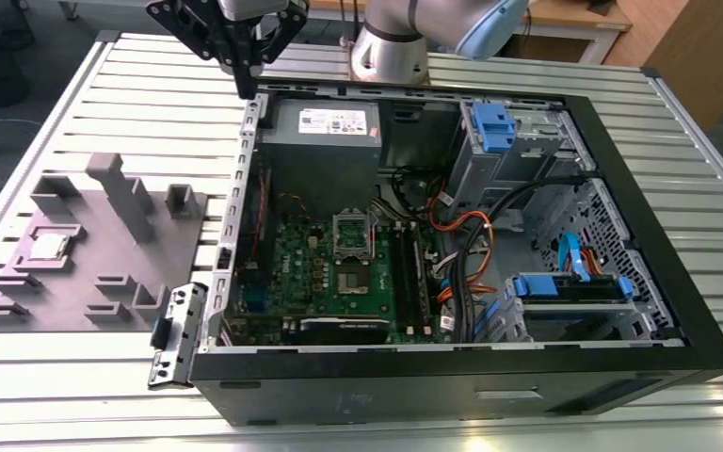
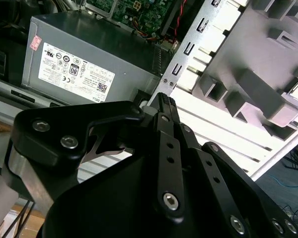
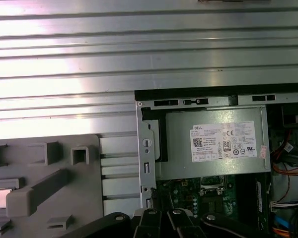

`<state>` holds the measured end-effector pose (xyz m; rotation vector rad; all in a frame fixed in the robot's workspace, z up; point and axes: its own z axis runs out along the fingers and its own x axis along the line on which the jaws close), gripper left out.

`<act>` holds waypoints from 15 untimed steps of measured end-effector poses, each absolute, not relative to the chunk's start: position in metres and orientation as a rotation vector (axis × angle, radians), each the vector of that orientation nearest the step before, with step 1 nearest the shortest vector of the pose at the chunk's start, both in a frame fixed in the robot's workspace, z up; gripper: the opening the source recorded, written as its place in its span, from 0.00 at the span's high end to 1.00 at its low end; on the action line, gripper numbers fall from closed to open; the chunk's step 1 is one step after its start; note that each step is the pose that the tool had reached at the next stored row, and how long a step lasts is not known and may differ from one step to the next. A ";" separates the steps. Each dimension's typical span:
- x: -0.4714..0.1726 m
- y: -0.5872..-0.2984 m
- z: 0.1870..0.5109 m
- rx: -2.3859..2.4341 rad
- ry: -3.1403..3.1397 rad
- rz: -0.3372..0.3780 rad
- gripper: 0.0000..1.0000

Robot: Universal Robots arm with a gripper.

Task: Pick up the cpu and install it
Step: 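Reach for the cpu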

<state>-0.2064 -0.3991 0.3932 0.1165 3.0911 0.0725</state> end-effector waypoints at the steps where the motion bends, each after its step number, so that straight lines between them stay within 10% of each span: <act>1: -0.206 -0.399 0.393 0.116 3.091 0.073 0.89; 15: -0.214 -0.399 0.393 0.116 3.090 0.073 0.89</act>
